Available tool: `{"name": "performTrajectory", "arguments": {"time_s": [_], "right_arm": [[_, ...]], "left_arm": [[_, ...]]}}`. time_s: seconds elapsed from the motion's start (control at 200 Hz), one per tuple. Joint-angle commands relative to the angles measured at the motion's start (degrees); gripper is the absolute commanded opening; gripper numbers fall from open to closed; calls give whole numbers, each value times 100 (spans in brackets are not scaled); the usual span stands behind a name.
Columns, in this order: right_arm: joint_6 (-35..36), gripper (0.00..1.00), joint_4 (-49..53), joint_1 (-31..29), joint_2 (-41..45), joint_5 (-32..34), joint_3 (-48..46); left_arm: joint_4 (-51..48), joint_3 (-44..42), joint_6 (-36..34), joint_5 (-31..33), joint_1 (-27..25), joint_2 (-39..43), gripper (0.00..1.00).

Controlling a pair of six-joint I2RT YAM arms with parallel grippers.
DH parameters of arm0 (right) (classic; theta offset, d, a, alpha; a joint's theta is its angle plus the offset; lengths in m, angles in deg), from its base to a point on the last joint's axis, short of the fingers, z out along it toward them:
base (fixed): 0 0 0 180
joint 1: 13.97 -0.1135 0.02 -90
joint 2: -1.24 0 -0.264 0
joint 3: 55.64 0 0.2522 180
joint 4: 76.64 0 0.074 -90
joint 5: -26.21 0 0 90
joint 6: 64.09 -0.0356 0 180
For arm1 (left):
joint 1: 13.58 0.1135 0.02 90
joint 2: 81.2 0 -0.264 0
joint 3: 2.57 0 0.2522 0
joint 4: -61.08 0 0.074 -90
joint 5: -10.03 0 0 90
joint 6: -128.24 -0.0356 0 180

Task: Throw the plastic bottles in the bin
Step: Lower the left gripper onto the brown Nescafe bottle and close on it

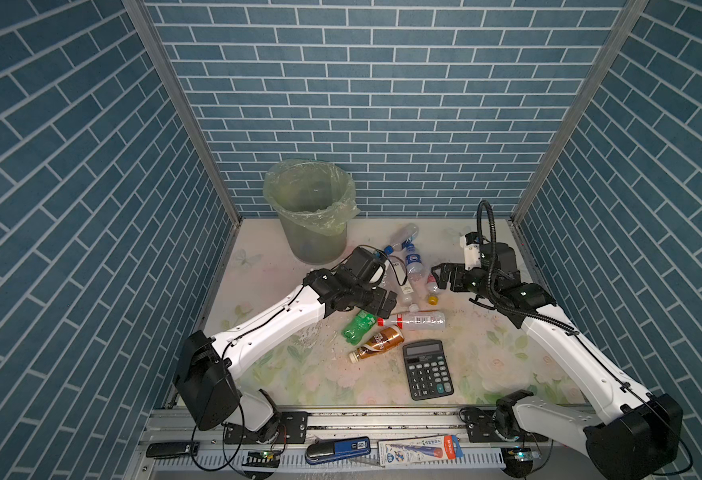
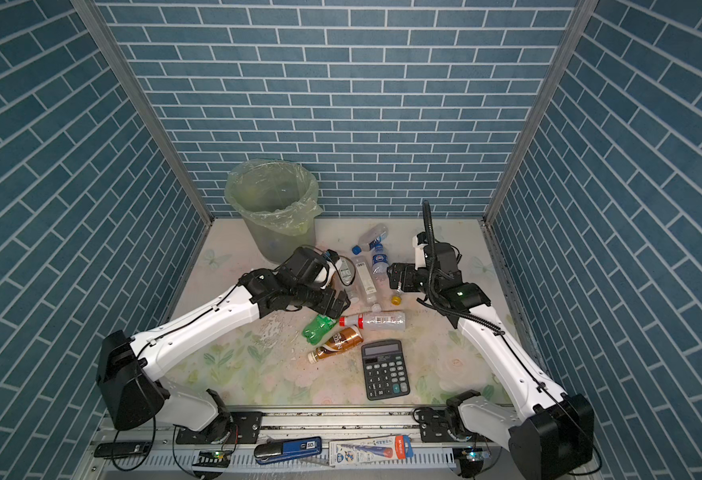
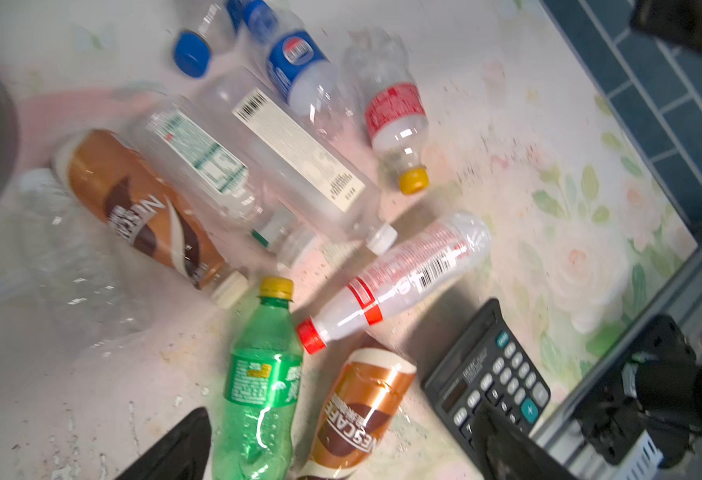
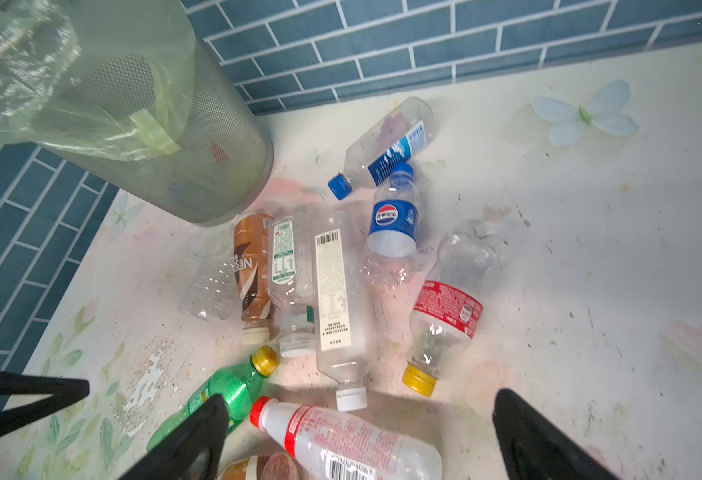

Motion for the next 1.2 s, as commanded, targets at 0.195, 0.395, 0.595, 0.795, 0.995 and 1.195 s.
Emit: {"name": "performTrajectory", "arguments": {"time_s": [0.195, 0.395, 0.595, 0.795, 0.995, 1.195], "right_arm": [[-226, 99, 1204, 29, 410, -374, 11], [-325, 99, 1408, 30, 728, -674, -235], [-481, 99, 1705, 31, 801, -929, -468], [-420, 99, 1797, 67, 874, -809, -602], [-504, 99, 1602, 167, 848, -956, -663], [-525, 99, 1560, 223, 918, -1011, -691]], "left_arm": [[82, -567, -464, -143, -661, -54, 99], [81, -555, -792, 79, -1024, -507, 99], [188, -574, -900, 277, -1136, -848, 97], [407, -661, -857, 202, -1141, -1072, 89], [482, -694, -903, 269, -1140, -1329, 82], [583, -775, -940, 370, -1118, -1460, 81]]}}
